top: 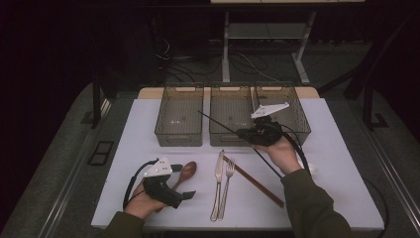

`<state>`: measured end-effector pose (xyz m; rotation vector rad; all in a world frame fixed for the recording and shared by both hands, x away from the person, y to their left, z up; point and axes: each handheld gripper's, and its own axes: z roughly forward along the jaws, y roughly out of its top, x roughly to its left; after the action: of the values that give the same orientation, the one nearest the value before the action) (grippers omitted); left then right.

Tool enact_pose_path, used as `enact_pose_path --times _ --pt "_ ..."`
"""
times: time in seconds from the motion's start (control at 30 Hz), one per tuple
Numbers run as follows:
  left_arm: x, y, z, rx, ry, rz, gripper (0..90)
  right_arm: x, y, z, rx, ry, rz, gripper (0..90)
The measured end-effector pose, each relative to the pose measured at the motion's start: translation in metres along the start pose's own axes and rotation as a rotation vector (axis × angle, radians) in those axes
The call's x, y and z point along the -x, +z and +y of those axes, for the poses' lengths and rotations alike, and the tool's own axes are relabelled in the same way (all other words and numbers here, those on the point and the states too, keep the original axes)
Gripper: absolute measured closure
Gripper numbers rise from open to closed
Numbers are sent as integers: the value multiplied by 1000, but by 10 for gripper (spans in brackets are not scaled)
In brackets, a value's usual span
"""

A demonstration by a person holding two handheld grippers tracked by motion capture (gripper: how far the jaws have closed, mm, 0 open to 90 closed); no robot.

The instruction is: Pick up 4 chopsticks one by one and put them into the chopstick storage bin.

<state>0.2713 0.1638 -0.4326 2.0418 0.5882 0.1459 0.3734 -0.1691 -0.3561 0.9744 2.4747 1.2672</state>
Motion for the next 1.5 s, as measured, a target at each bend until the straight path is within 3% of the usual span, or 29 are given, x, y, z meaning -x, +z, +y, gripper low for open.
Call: enact_pose_path --times 0.47,1.03,1.5 --pt "2 1 0 0 0 -8 0 0 21 34 14 30 -21 860" --pt "1 0 0 -1 12 -11 0 -11 72 70 -52 25 -51 860" --pt "1 0 0 2 18 -10 0 -9 110 91 -94 38 -95 860"
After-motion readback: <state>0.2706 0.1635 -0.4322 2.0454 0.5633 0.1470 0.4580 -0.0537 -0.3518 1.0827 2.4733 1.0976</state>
